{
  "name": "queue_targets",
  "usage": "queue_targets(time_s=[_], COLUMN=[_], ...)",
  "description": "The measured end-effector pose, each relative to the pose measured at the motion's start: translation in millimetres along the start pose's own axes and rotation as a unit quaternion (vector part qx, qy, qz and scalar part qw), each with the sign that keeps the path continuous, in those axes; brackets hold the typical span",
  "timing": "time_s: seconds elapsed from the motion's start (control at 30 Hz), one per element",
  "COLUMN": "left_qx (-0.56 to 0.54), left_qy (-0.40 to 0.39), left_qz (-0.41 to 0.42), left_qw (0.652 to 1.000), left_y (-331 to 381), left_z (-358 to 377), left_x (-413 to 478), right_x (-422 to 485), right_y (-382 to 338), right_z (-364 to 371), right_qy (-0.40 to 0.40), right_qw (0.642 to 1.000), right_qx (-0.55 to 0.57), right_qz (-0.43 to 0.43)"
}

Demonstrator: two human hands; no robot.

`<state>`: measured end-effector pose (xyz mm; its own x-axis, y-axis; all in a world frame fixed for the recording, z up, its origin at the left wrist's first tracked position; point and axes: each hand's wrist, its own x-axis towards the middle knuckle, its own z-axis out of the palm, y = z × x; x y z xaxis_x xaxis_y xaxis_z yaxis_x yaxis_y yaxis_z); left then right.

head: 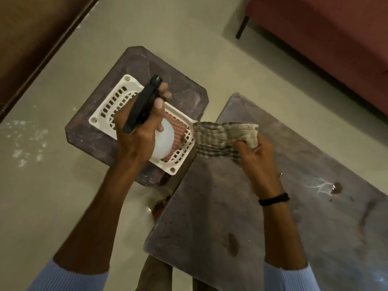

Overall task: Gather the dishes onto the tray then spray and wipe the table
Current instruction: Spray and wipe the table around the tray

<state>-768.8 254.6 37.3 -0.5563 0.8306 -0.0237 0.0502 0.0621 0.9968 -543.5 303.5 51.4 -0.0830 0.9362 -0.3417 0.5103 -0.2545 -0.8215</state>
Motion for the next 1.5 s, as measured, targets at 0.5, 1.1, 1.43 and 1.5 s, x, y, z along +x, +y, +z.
queue_targets(time_s=[0.5, 1.1, 1.43, 1.5], left_qx=[0.183, 0.254, 0.235, 0.233], left_qy=[-0.064, -0.066, -0.094, -0.091], left_qz=[-0.178, -0.206, -0.215, -0.215], left_qw=[0.965, 0.943, 0.943, 0.944], left_y=[-35.1, -66.0, -60.8, -63.0], left_z=[161.2, 224.4, 241.3, 243.1], left_x=[-90.4, -110.9, -110.0, -111.1], right_x=[-10.4, 6.3, 21.0, 58.4], right_y=[185.2, 254.8, 302.5, 288.9], right_z=[-54.4, 12.6, -90.2, -88.1], right_qy=[-0.126, 0.040, 0.218, 0.202], right_qw=[0.949, 0.945, 0.906, 0.917], right_qx=[-0.288, -0.325, -0.300, -0.296], right_qz=[-0.005, -0.027, 0.204, 0.173])
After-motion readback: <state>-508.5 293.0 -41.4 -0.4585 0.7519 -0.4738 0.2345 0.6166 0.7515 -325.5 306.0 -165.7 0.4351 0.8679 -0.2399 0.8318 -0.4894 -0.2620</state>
